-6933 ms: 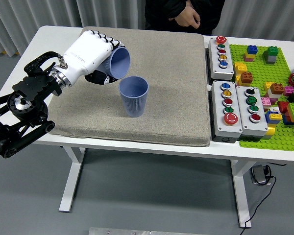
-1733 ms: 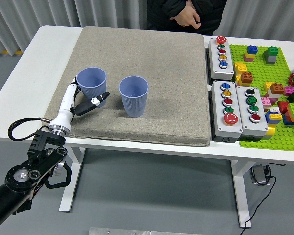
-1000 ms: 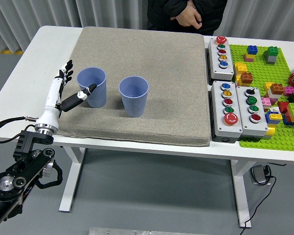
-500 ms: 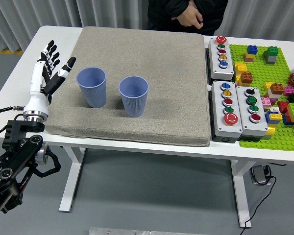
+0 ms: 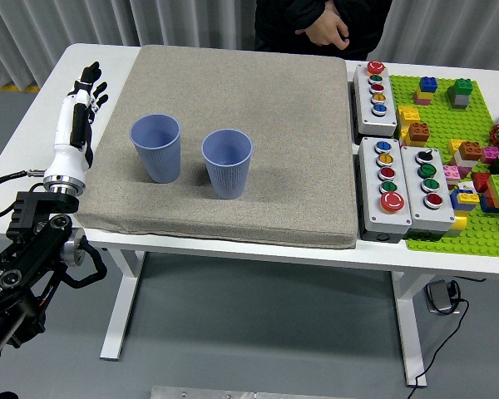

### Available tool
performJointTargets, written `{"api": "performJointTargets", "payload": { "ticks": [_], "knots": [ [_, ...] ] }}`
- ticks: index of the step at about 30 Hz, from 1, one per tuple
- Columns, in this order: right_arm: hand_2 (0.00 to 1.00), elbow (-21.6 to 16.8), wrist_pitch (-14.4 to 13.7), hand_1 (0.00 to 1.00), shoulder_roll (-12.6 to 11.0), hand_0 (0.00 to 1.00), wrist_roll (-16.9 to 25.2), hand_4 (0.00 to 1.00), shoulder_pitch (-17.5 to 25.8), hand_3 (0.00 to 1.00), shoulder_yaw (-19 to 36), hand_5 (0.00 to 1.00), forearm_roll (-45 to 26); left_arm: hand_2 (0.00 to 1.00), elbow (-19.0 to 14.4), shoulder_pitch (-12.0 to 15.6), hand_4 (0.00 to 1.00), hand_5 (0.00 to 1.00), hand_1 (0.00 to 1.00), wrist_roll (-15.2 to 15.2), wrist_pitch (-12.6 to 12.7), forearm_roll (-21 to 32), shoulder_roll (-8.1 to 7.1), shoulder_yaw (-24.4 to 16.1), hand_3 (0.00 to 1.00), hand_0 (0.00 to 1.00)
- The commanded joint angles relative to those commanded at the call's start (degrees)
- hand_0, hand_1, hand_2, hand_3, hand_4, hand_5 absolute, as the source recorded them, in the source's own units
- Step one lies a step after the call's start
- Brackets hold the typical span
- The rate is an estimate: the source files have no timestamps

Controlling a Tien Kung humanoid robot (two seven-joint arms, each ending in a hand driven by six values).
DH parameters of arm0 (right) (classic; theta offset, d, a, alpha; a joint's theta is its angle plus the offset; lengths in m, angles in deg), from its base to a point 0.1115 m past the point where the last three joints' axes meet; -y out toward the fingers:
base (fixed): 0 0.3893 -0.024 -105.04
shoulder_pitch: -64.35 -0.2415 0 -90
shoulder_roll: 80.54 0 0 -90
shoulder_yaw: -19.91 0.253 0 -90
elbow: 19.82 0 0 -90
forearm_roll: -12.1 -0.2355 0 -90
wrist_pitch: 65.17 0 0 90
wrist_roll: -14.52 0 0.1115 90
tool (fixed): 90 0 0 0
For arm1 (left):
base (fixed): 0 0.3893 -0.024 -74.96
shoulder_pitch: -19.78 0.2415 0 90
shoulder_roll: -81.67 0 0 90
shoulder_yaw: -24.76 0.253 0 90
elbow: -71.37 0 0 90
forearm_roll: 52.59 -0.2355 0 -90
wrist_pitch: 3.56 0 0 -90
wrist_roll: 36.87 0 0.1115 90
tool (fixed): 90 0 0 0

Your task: Pick cup pour cup place

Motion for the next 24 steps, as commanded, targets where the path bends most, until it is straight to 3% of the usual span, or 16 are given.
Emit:
{"api": "performJointTargets", "payload": {
  "ticks": [6,17,24],
  "knots": [
    [0.633,-0.03,-0.01,0.692,0.11,0.701,-0.08,0.051,0.02,0.601,0.06,0.393,0.12,0.96,0.5,0.28,0.72,0.998,0.862,-2.34,2.35,2.03,0.93,0.63,0.888,0.852],
    [0.634,-0.05,0.07,0.692,0.24,0.701,-0.04,0.051,0.51,0.602,0.33,0.393,0.68,0.945,1.7,1.44,0.744,0.998,0.846,-5.34,1.76,11.13,2.27,0.96,0.886,0.837],
    [0.634,-0.07,0.06,0.693,0.27,0.701,-0.07,0.052,0.66,0.602,0.31,0.393,0.7,0.93,1.64,1.66,0.747,0.998,0.832,-6.38,2.49,12.68,2.56,1.1,0.881,0.827]
  ]
}}
